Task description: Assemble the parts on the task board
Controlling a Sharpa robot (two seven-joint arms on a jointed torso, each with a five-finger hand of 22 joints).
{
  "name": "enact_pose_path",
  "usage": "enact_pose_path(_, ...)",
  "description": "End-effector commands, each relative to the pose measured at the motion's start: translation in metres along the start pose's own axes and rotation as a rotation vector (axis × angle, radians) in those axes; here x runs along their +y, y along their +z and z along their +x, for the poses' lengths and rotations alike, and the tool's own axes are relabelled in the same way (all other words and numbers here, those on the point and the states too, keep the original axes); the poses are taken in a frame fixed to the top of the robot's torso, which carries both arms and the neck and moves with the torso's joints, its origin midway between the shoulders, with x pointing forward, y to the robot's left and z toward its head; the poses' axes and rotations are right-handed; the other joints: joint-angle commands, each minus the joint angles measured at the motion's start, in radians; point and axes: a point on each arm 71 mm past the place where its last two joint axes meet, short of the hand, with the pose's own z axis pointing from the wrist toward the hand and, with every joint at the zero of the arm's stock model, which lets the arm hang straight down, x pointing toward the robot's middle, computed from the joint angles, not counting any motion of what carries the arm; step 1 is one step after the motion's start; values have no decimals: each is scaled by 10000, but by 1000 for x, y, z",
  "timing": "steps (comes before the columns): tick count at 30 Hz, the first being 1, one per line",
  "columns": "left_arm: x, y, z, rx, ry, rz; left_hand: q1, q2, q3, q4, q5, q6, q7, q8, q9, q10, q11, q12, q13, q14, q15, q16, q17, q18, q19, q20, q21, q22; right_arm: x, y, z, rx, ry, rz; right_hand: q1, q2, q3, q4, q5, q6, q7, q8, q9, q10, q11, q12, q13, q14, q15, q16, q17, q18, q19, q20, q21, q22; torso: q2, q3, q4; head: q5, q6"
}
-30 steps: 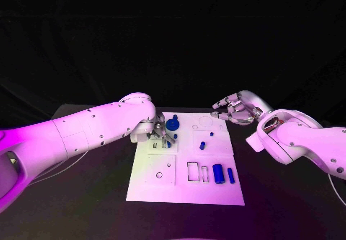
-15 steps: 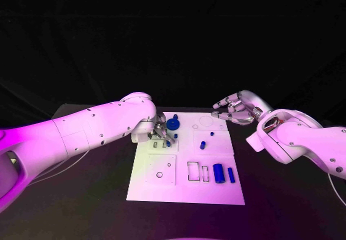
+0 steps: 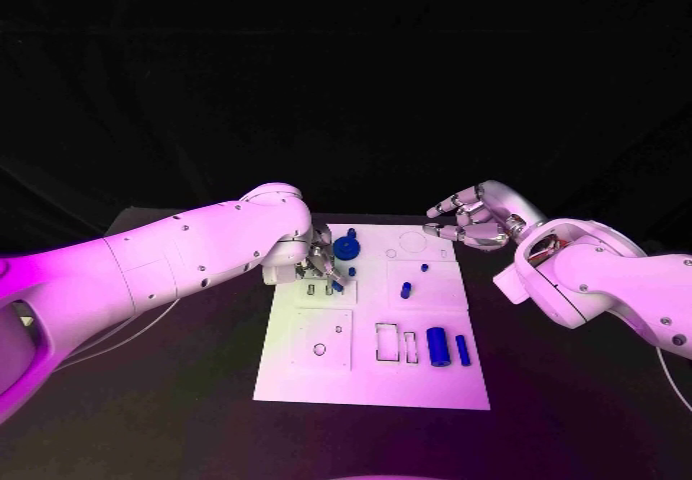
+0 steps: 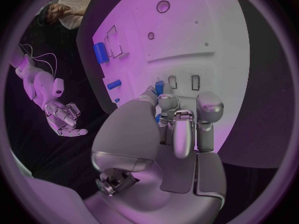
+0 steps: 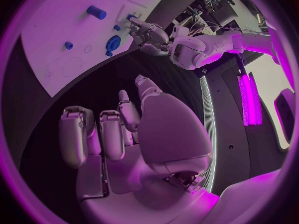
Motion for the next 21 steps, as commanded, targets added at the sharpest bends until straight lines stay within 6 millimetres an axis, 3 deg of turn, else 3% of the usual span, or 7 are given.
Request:
enact_pose_path(1, 0, 0, 2, 44, -447, 275, 88, -326, 908, -239, 57, 32, -63, -69, 37, -9, -57, -77, -29, 819, -50, 55, 1873, -167, -36, -19, 50, 33, 0, 0, 1, 65, -88, -60, 60, 58, 22, -25, 57, 56, 13, 2, 15, 51, -37, -5, 13, 668, -87, -40, 1097, 49, 17, -73, -24, 1519, -5, -5, 5, -7, 16)
enact_pose_path(3, 1, -1, 2, 43, -669, 315, -159, -766, 1820, -274, 44, 68, -25, -90, 86, 47, -76, -112, -59, 821, -23, 57, 1878, -161, -33, -23, 65, 55, 0, 0, 1, 64, -78, -51, 60, 58, 22, -25, 57, 56, 13, 2, 15, 51, -37, -5, 13, 668, -87, -40, 1097, 49, 17, -73, -24, 1519, -7, 1, 12, -1, 7)
enact_pose_path(7, 8, -4, 0, -116, -1128, 343, -777, -1401, 3457, -557, 28, 133, -37, -39, 260, 141, -92, -139, -88, 824, -35, 59, 1884, -173, -21, -6, 94, 101, 0, 0, 1, 58, -68, -37, 61, 56, 23, -26, 78, 56, 13, 1, 15, 52, -38, -5, 13, 668, -88, -40, 1097, 49, 17, -74, -25, 1519, -8, 6, 33, -5, 3)
enact_pose_path(14, 22, -13, -2, -596, -1912, 531, -1477, -1774, 4835, -1211, 61, 126, -75, 78, 531, 213, -77, -147, -96, 826, -38, 61, 1890, -177, -5, -20, 129, 154, -1, 0, 0, 48, -68, -11, 61, 56, 23, -26, 78, 56, 13, 1, 15, 52, -38, -5, 13, 668, -88, -40, 1097, 49, 17, -74, -25, 1519, -7, 10, 31, 36, 6)
enact_pose_path(21, 30, -21, 1, -1007, -2244, 721, -1803, -1870, 5266, -1506, 30, 141, -90, 152, 666, 306, -81, -63, -19, 829, -60, 64, 1897, -190, 28, -22, 167, 219, -3, -1, 1, 54, -59, 21, 61, 56, 23, -26, 78, 56, 13, 1, 15, 52, -38, -5, 13, 668, -88, -40, 1097, 49, 17, -74, -25, 1519, -6, -13, 50, 57, -27)
